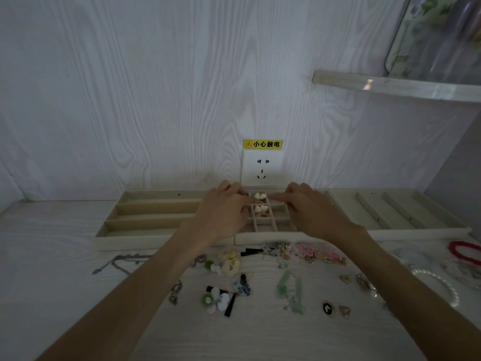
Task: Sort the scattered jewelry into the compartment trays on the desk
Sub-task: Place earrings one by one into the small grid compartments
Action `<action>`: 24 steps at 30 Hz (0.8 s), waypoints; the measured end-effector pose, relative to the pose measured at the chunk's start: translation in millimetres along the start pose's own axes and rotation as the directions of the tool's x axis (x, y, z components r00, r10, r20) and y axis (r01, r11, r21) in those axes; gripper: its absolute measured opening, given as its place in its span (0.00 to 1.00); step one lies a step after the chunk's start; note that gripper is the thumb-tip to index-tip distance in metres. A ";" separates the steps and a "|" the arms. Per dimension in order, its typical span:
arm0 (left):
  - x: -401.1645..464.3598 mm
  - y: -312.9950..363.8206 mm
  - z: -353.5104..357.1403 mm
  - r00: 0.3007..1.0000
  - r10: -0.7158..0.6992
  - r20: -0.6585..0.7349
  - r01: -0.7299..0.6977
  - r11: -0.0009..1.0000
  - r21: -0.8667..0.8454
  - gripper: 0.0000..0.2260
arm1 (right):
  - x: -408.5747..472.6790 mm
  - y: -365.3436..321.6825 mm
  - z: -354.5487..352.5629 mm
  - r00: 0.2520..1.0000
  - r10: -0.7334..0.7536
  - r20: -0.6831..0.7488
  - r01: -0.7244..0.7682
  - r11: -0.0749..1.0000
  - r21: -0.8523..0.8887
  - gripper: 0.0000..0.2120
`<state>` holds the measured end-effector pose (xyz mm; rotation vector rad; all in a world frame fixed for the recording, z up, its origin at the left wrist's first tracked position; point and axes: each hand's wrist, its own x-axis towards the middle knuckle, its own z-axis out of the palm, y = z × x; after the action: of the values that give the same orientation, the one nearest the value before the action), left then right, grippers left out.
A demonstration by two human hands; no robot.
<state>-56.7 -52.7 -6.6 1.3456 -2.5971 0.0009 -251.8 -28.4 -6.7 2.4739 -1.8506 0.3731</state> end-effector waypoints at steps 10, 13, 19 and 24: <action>3.4 3.7 9.0 0.998 0.011 0.064 -0.015 0.998 0.060 0.19 | -1.0 -5.8 16.4 1.000 -0.002 0.015 0.004 0.995 -0.095 0.24; 4.4 3.1 8.4 0.997 0.012 0.071 -0.016 0.998 0.064 0.19 | -1.4 -7.3 15.4 1.000 0.004 0.002 -0.004 0.993 -0.122 0.24; 2.8 1.3 10.1 0.999 0.013 0.033 -0.014 0.999 0.036 0.19 | -1.7 -9.6 17.2 0.999 0.009 -0.032 -0.012 0.994 -0.105 0.24; 2.6 1.7 9.2 0.999 0.010 0.034 -0.011 0.999 0.045 0.19 | -3.0 -11.9 14.9 0.997 0.006 -0.071 -0.014 0.994 -0.104 0.25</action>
<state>-61.2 -54.8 -14.9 1.3588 -2.6472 0.0391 -238.7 -24.6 -20.4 2.3530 -1.8072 0.3498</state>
